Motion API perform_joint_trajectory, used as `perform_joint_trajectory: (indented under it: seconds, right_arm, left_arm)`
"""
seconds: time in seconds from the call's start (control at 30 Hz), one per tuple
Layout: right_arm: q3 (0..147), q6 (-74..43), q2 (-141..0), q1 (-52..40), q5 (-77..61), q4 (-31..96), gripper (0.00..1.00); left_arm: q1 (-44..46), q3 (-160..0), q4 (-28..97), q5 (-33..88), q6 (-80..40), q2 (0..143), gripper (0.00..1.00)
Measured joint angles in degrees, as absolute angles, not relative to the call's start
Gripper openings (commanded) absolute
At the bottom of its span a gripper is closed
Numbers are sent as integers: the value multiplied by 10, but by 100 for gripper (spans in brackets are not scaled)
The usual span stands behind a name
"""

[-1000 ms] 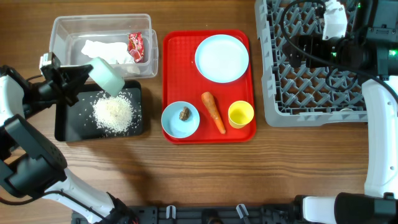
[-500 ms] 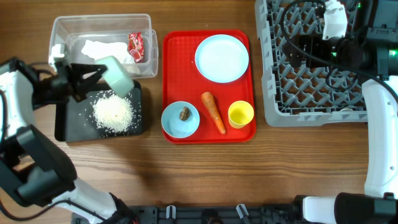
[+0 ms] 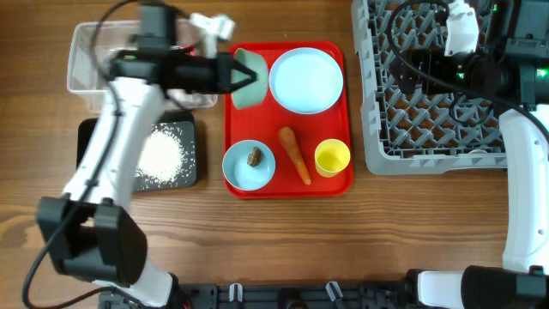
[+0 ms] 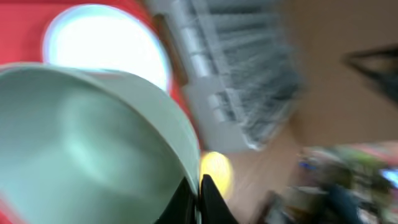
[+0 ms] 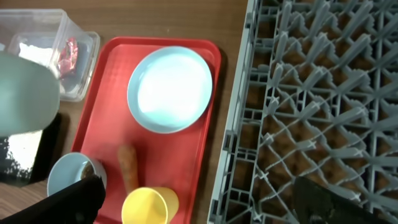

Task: Sort waste into correct bins and load items into the dishwasher rack
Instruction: 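Carry the empty green bowl back and set it on the red tray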

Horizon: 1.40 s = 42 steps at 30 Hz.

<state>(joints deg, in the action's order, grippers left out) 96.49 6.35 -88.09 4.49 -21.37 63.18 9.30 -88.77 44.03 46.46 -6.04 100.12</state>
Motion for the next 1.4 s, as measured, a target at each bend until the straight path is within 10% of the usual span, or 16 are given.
perform_joint_trajectory:
  seconds: [0.4,1.1,1.2,1.3,1.4]
  right_arm:
    - [965,62,-881,45,-213,639,100]
    - [965,62,-881,45,-213,660,100]
    - [965,62,-881,45,-213,663,100]
    - [965,62,-881,45,-213,665,100]
    - [965,62,-881,45,-212,665,100]
  left_arm:
    - [313,-888,402,-4,-101,1035,4]
    - [329,-888,401,-124,-86,1153,6]
    - [327,-888,401,-131,-84,1160,18]
    - [324,-888,401,-137,-80,1164,60]
    - [322,-888,401,-140,-78,1164,73]
